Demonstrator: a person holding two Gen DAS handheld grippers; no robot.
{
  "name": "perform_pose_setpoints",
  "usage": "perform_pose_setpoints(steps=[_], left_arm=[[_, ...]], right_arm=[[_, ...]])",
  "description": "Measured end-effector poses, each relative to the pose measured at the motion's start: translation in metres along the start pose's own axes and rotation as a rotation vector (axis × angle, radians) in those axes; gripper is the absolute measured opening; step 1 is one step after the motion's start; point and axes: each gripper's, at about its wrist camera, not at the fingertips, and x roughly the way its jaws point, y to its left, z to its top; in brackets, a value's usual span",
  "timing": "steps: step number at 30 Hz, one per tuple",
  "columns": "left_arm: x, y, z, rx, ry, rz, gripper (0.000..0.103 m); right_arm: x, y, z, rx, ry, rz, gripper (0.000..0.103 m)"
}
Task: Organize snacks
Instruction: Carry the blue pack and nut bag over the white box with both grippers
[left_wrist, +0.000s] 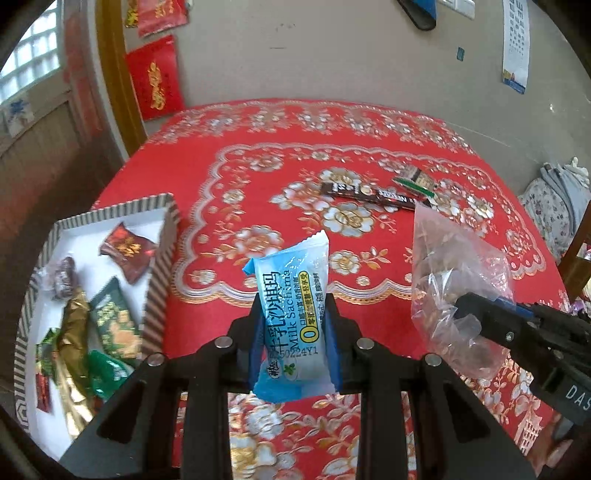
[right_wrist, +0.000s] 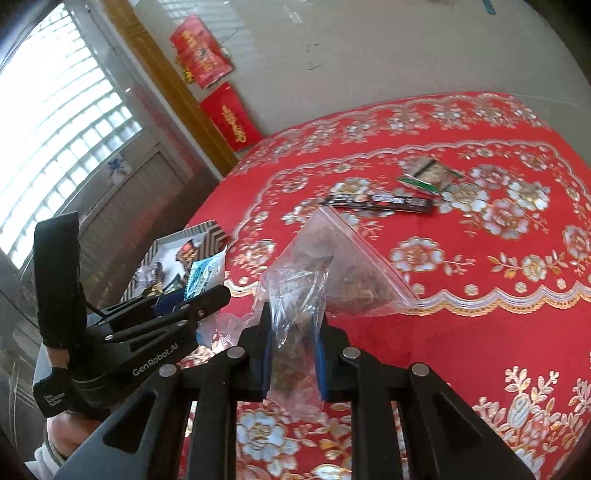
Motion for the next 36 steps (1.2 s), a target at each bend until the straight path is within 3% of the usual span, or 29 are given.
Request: perform_pose_setpoints(steps=[21, 36], left_arm=[[-0.041, 0.065, -0.007, -0.07, -0.058, 0.049, 0.03], [-0.058, 0.13, -0.009, -0.15, -0.073, 0.117, 0.03]], right_arm=[[0.026, 0.087, 0.009, -0.139, 0.027, 0.071, 0.017], [0.073, 0.152, 0.021, -0.221, 0.097, 0.149, 0.017]])
